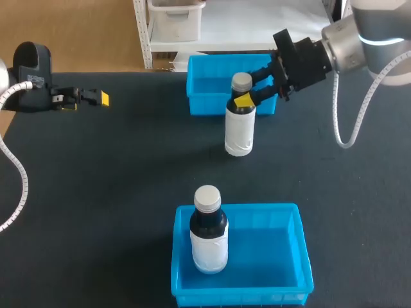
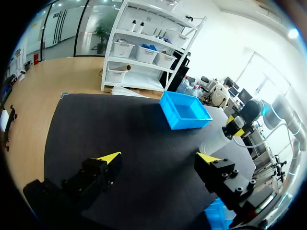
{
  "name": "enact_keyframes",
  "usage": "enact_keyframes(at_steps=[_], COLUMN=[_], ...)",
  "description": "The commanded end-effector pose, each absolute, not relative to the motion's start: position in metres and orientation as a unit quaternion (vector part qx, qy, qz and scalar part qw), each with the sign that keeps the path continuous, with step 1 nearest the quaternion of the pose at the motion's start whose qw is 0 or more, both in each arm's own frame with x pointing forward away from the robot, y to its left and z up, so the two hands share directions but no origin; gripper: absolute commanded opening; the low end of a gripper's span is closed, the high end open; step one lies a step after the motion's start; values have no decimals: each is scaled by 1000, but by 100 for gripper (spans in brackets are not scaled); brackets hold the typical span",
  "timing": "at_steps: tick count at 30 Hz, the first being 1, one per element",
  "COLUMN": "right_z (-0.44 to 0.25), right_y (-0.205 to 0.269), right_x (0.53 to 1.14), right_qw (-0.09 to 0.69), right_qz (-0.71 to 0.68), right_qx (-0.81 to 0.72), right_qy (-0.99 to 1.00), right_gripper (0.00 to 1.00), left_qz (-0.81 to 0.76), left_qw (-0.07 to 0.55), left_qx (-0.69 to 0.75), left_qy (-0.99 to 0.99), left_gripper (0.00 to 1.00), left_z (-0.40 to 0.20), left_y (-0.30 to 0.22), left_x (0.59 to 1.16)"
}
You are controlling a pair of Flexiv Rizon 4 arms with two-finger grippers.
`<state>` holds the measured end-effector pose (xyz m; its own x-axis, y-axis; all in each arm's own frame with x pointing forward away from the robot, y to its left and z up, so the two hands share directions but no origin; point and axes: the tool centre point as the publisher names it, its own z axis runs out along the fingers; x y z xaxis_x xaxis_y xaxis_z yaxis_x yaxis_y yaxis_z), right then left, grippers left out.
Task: Pick up the bottle, and place it in the far bin if it is heavy, or in the near bin if it is light.
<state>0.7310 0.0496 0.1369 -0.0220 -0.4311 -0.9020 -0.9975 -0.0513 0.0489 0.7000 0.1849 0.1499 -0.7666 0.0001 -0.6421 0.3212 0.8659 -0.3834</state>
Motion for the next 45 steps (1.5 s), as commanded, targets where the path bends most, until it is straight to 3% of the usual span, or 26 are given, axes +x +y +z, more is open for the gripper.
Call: enact_keyframes(at_steps=[1,30,45], right_z=[152,196,235], right_y=[41,-67,-113], right_x=[724,701,740], right_qw=[358,371,389], right_qz=[395,363,313], right_qx=[-602,-558,-535], right_qy=[594,648,682], right_gripper=[0,0,0], left_qz=[-243,-243,-243], left_qw=[330,330,330], left_qx=[88,88,88], left_qy=[908,908,908], left_gripper=[100,100,100], left_z=[150,150,150], left_y=[185,185,185], left_x=[700,700,700])
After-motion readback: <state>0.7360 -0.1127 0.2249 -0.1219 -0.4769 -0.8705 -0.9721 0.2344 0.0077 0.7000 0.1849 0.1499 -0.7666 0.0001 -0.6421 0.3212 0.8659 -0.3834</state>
